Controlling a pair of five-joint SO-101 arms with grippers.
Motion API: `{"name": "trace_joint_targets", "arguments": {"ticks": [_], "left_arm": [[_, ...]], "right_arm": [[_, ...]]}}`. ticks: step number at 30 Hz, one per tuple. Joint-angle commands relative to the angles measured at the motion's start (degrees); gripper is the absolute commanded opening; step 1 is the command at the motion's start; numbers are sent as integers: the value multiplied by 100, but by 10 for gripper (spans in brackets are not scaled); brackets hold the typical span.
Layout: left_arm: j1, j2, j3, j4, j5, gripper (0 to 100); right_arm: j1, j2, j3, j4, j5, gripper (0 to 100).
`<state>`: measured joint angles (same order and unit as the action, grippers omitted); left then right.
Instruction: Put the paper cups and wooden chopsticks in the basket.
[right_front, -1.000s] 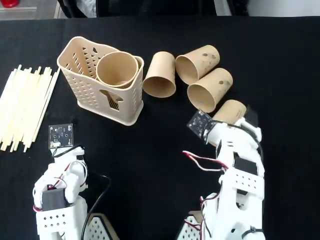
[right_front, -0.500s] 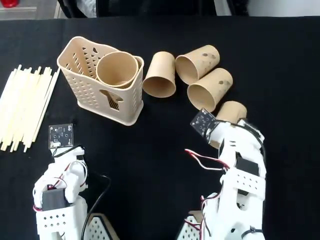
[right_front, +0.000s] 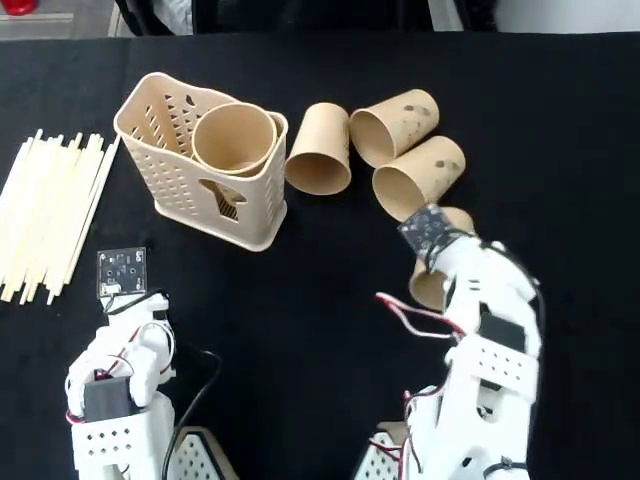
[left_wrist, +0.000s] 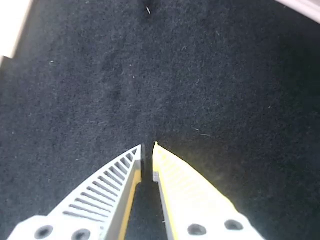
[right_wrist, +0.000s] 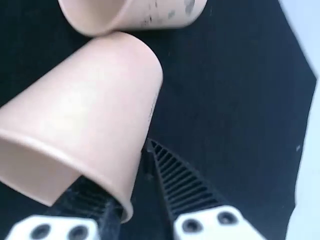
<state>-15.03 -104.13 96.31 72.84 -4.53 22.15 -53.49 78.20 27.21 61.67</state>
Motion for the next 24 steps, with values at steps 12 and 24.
{"name": "trace_joint_targets", "arguments": {"ticks": [12, 24], "left_arm": [[4, -9, 110, 0, -9, 54], [4, -9, 110, 0, -9, 54]], "right_arm": [[-132, -40, -3679, 5099, -1697, 12], [-2426, 268, -6923, 7367, -3112, 12]]}}
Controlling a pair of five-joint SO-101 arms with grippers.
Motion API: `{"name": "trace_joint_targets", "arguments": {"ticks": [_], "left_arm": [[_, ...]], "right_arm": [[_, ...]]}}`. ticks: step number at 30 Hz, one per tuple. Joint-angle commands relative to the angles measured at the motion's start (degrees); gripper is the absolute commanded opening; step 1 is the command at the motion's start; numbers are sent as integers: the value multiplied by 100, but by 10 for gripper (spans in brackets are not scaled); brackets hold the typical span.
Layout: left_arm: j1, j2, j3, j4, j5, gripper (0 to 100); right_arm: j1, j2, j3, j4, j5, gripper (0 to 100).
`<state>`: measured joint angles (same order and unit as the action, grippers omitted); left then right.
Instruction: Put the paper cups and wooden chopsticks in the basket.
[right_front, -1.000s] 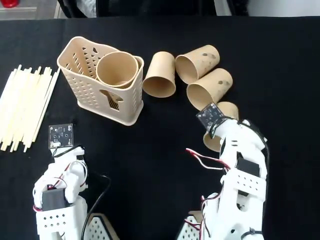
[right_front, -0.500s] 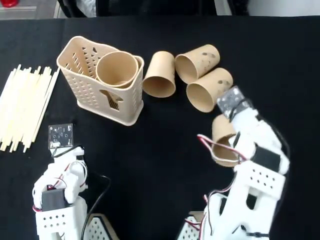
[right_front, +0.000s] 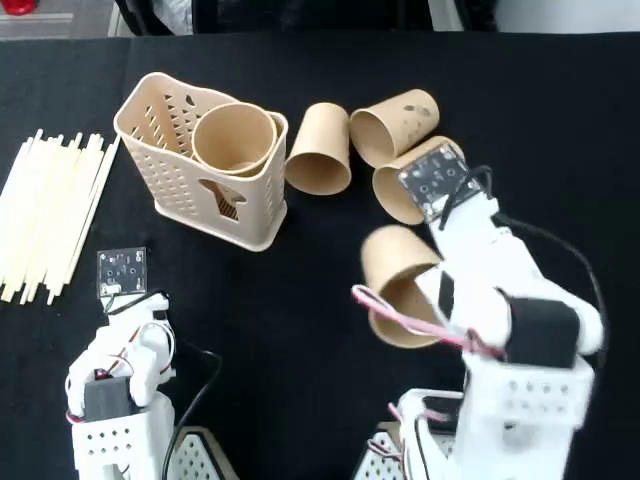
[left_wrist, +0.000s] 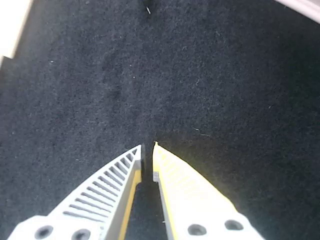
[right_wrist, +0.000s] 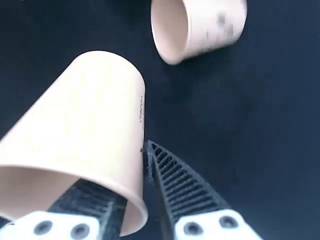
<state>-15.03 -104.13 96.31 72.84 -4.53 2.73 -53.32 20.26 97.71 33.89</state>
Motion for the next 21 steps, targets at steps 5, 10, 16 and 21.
{"name": "trace_joint_targets", "arguments": {"ticks": [5, 10, 16, 21], "left_arm": [[4, -9, 110, 0, -9, 54], [4, -9, 110, 0, -9, 54], [4, -9, 110, 0, -9, 54], [4, -9, 110, 0, -9, 54]], "right_arm": [[-826, 1613, -2615, 325, -853, 12], [-1451, 3090, -4321, 343, -1240, 12], [-2778, 4119, -5815, 316, -1354, 12], [-2910, 5095, -6826, 264, -1134, 12]]}}
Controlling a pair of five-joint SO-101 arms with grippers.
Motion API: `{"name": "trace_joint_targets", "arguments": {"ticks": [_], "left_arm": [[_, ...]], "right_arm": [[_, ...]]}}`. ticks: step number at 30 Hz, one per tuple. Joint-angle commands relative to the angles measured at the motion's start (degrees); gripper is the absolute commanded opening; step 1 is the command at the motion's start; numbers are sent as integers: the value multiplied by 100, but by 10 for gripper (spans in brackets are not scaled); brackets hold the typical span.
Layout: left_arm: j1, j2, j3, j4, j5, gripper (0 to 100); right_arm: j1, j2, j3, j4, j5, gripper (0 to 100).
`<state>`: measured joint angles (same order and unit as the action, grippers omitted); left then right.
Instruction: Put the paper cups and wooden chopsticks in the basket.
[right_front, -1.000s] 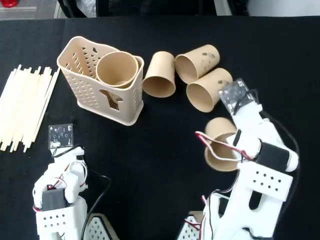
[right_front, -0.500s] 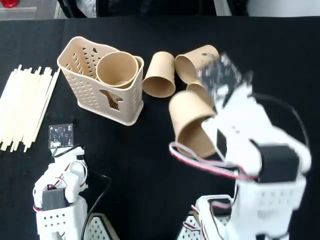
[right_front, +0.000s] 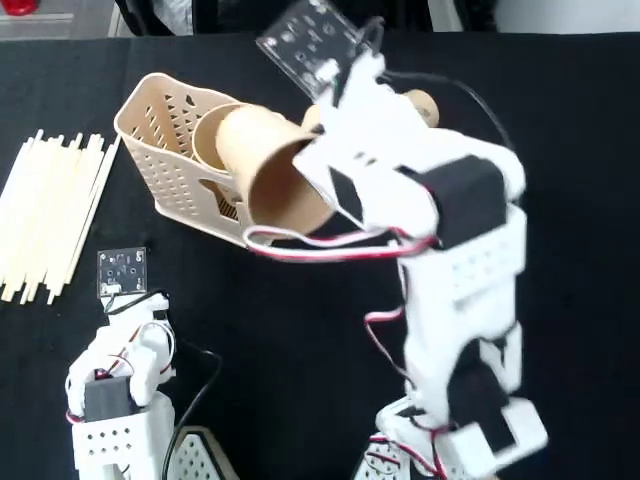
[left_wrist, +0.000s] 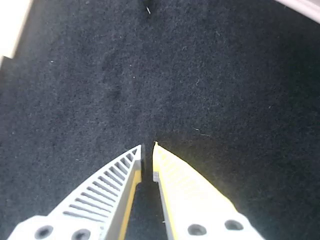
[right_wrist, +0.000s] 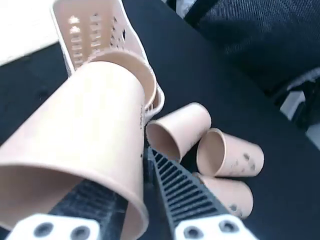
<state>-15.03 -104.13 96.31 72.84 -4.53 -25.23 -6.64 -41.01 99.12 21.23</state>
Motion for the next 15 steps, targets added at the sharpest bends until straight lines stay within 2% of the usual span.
{"name": "trace_joint_targets", "arguments": {"ticks": [1, 9, 15], "left_arm": [[4, -9, 110, 0, -9, 54], [4, -9, 110, 0, -9, 54], [4, -9, 110, 0, -9, 54]], "right_arm": [[-114, 637, -910, 123, 149, 12], [-97, 2273, -2466, 141, 167, 12], [-79, 2598, -2308, 193, 149, 12]]}}
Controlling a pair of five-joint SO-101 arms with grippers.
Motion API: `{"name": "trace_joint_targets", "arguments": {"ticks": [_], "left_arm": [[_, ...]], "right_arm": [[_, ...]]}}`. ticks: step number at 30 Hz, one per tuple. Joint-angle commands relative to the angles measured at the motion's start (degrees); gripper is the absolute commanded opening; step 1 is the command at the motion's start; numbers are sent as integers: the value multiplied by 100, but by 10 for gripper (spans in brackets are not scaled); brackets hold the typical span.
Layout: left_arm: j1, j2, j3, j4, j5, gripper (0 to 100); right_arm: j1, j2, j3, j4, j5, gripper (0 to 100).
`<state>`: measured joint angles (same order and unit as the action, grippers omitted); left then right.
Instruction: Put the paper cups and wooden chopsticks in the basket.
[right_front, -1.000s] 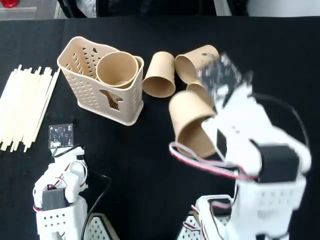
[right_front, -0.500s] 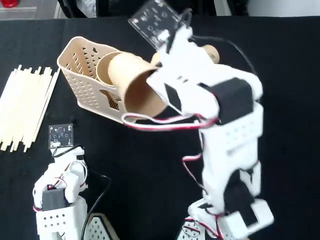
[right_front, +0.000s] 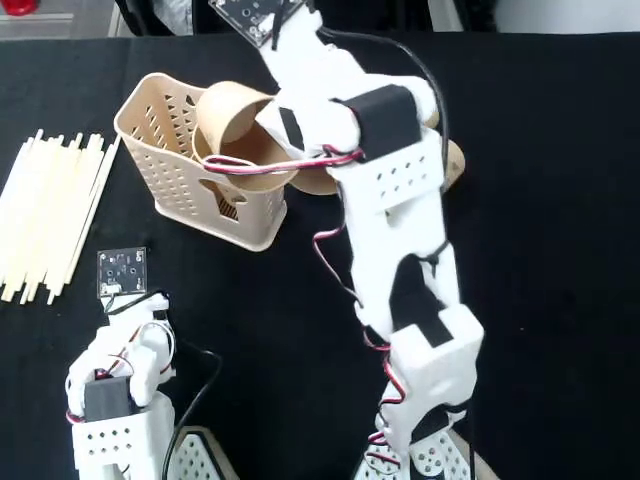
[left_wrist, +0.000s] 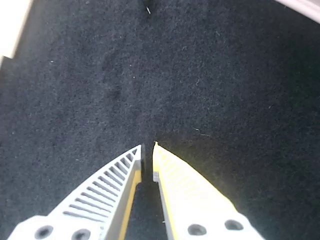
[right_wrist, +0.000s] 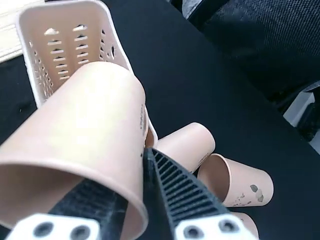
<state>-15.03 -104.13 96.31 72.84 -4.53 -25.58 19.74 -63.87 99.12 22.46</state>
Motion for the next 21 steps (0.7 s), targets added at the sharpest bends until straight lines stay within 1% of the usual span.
{"name": "trace_joint_targets", "arguments": {"ticks": [1, 8, 10, 13, 15, 17, 21], "left_arm": [[4, -9, 110, 0, -9, 54], [4, -9, 110, 0, -9, 54], [4, -9, 110, 0, -9, 54], [4, -9, 110, 0, -9, 54], [4, -9, 110, 0, -9, 54], [4, -9, 110, 0, -9, 54], [4, -9, 110, 0, -9, 54]], "right_arm": [[-44, -40, 92, 193, 26, 12], [79, -40, 497, 193, 26, 22], [79, -40, 497, 202, 18, 80], [53, -66, 426, 202, 26, 217], [44, -145, 321, 176, 35, 288], [44, -215, 84, 167, 35, 309], [-26, -215, -532, -62, -9, 299]]}}
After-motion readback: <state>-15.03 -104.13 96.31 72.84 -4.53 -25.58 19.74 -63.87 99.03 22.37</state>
